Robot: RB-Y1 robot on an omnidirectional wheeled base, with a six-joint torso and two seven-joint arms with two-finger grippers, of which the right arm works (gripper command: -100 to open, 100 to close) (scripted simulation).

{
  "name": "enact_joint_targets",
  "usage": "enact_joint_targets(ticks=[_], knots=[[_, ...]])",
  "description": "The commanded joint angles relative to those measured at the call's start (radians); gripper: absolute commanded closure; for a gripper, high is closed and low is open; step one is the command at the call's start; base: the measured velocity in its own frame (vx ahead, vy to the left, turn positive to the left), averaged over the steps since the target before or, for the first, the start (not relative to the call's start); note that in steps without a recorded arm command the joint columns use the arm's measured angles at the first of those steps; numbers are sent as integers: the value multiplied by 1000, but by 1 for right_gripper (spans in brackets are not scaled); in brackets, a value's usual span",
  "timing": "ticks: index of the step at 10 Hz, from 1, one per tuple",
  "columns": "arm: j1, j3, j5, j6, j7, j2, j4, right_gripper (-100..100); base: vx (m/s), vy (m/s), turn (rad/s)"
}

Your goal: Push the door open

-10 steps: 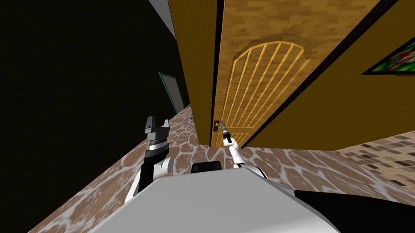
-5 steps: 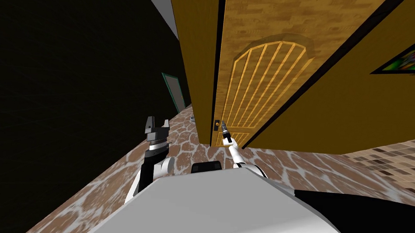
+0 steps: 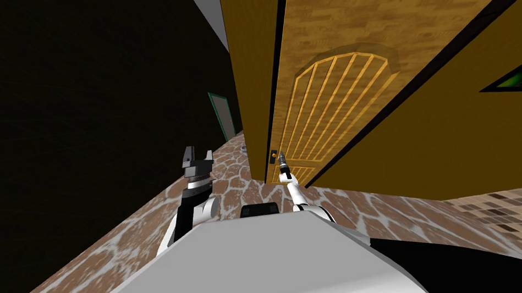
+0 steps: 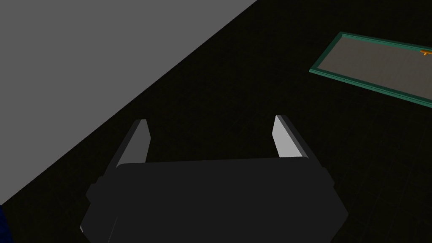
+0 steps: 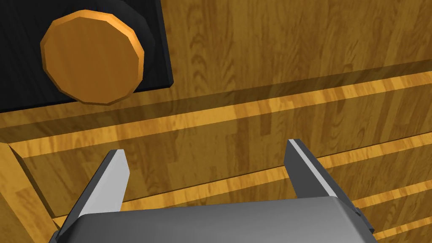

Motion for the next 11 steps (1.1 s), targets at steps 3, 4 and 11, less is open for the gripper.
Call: enact_joint_targets(ticks=[3,4,11], knots=[[-6,9,-85,-2,-65,2,9,-100,-45,-16,58],[-10,15,-123,-3,-106,4,15,-100,-46,-11,85],[-23,32,-288,-8,-229,11,34,-100,-46,-12,63]])
